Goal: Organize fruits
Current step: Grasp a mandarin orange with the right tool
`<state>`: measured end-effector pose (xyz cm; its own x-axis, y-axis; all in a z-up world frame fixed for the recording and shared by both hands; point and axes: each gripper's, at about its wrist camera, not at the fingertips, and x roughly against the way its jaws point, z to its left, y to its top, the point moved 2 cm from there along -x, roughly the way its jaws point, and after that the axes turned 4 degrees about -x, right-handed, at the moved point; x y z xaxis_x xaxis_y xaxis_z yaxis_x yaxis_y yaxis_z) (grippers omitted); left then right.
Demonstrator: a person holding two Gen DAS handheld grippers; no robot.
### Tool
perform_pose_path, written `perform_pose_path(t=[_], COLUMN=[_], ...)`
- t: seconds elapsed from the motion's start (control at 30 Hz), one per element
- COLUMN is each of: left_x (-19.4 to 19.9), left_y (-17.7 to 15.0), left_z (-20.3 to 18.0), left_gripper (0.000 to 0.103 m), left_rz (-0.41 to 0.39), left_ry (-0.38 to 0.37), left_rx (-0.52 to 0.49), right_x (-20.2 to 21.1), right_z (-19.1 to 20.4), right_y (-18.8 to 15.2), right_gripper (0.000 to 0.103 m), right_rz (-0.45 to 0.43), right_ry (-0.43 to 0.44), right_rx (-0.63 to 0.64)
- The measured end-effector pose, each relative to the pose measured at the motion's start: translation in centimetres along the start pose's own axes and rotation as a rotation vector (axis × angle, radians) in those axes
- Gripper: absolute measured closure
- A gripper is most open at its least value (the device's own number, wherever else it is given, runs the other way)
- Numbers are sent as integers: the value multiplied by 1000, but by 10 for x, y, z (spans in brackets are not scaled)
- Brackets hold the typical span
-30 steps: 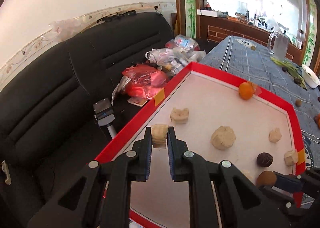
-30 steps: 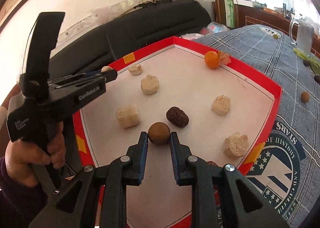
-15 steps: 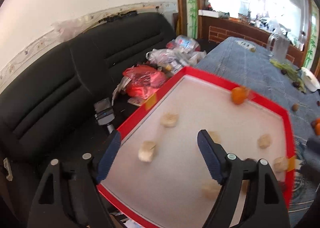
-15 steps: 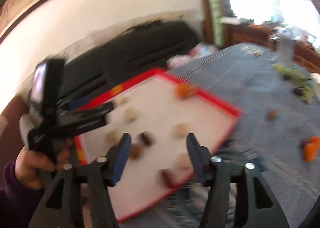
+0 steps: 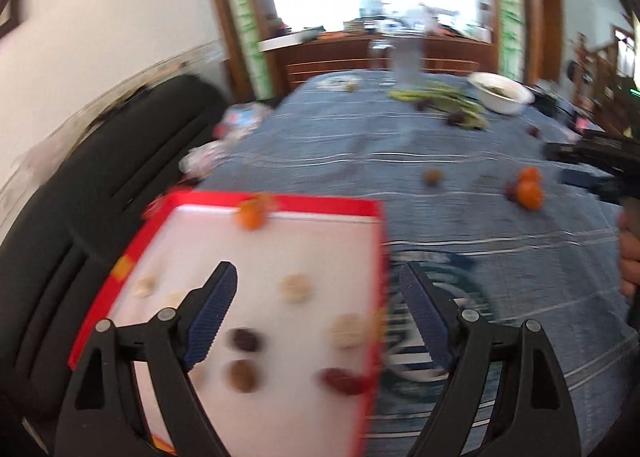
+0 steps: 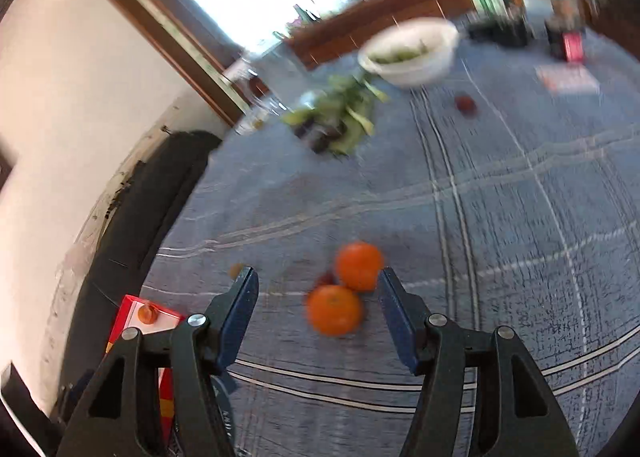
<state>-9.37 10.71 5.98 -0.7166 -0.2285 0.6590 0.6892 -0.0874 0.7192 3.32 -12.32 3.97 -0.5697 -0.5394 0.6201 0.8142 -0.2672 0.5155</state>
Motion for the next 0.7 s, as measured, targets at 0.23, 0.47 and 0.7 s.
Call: perform_pose_path(t=[0.23, 0.47, 0.7], left_x=[-5, -17, -26], left_y=[20, 30, 39], left_z=[-69, -97, -119], left_gripper=[19, 19, 19], left_rz=[-3, 23, 46], left_ry=[-105, -149, -221], left_rx=[-128, -157, -185], right_x=[-21, -40, -41], right_z=[-27, -20, -21], right_y=[7, 10, 11], right_gripper=[51, 51, 72], right_rz=[13, 19, 60], right_ry=[-15, -39, -62], right_rx=[-148, -111, -88])
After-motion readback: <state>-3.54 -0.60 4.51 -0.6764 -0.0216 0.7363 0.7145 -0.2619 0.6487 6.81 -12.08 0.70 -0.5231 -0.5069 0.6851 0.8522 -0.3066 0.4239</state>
